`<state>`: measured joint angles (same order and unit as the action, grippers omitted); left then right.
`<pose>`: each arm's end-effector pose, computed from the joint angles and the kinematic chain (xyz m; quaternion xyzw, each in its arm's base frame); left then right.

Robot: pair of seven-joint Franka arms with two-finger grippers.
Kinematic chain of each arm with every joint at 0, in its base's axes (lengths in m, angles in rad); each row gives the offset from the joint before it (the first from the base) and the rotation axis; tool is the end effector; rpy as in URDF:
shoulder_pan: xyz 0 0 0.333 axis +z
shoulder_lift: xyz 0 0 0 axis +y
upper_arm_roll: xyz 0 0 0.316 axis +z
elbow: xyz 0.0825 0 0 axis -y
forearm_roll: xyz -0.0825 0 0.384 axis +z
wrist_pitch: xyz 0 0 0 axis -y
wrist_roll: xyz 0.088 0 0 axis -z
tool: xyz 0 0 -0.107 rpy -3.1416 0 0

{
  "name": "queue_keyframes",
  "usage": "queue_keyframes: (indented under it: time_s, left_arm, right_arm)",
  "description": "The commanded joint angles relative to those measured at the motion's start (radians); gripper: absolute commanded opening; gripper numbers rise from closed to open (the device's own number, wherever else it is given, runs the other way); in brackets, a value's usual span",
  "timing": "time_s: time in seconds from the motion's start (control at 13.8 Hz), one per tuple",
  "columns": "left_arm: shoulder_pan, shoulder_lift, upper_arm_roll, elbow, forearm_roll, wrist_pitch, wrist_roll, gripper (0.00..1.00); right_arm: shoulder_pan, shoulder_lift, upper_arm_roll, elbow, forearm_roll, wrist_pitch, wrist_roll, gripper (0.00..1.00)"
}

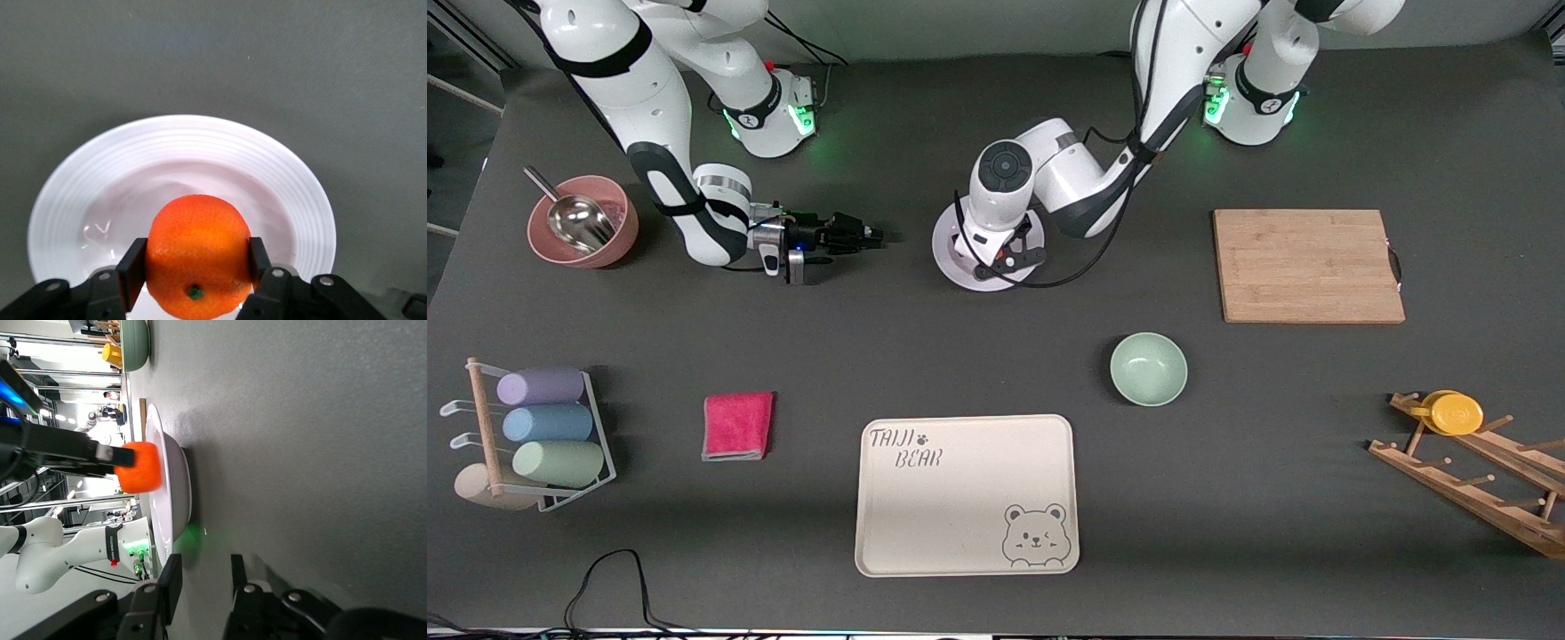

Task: Place orange and plate with both arms
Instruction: 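Carry the orange with the left gripper over the white plate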

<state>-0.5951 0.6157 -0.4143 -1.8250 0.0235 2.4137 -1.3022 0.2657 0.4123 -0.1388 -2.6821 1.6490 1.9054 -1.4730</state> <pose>0.3629 -0.5408 0.2234 0.9791 0.1714 -0.0949 0.0547 0.3037 0.1014 0.0894 -0.8294 -0.0009 0.0222 0.5582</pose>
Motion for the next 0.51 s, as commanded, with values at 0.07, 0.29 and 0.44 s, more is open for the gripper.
queue_keyframes:
  time_s: [0.07,0.29,0.44]
  left_arm:
    - [-0.025,0.025,0.016,0.004,0.033,0.031,-0.049,0.00]
    - [-0.020,0.025,0.014,0.004,0.033,0.016,-0.052,0.02]
    - [-0.023,0.018,0.015,0.004,0.035,0.010,-0.055,1.00]
  right_arm:
    - [0.009,0.030,-0.004,0.007,0.029,-0.008,-0.036,0.37]
    - [0.010,0.030,-0.002,0.007,0.053,-0.008,-0.038,0.37]
    - [0.012,0.039,0.002,0.008,0.077,-0.008,-0.050,0.37]
